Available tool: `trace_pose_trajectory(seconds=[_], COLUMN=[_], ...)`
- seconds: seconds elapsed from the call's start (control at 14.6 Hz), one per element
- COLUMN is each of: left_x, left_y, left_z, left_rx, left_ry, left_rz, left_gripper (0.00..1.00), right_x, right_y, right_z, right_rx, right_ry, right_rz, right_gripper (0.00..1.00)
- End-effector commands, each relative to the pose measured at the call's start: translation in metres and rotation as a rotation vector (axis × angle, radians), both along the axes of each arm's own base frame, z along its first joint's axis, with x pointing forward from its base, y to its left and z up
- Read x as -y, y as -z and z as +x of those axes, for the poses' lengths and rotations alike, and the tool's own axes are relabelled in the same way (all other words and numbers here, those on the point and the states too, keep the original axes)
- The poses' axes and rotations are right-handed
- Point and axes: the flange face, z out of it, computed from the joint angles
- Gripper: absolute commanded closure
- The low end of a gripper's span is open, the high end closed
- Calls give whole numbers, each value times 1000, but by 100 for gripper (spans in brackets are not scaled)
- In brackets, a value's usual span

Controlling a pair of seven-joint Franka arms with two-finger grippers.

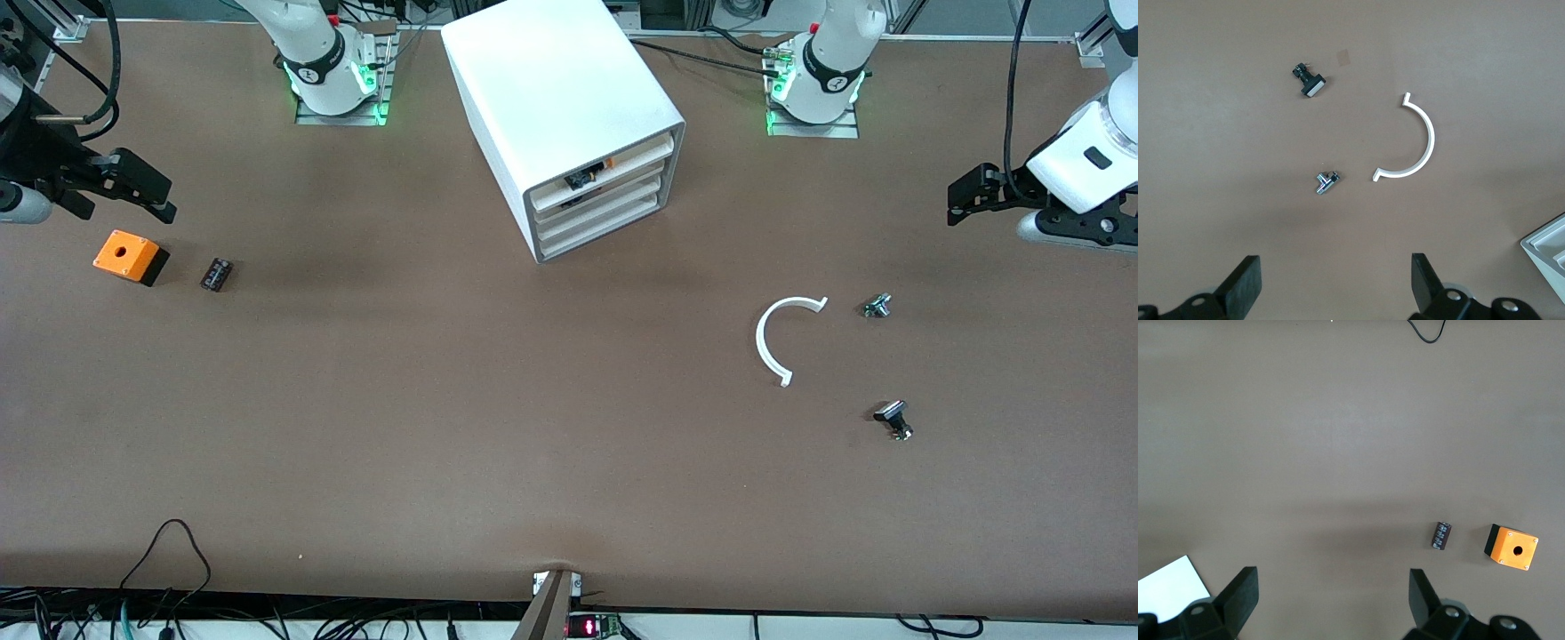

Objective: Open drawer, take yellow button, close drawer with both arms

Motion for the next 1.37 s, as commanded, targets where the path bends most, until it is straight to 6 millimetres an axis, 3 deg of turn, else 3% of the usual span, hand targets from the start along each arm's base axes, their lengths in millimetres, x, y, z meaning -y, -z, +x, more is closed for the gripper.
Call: trace_pose_trajectory(seconds=[0.0,0.48,1.03,1.3], left_x=[0,0,3,29], left_y=[-6,-6,-1,7], left_z=[4,3,-2,-2], left_rx=[-6,-7,-59,-224], left_ry=[0,0,9,42], left_rz=[-16,-16,-16,-121], left_gripper=[1,1,1,1], right_x=[2,7,8,8], right_y=[-3,-3,13,23], right_z=[-2,-1,6,6], right_rx=[-6,-8,-37,-72], right_ry=[-15,8,-1,1], right_rz=[32,36,39,37], right_gripper=[0,0,0,0])
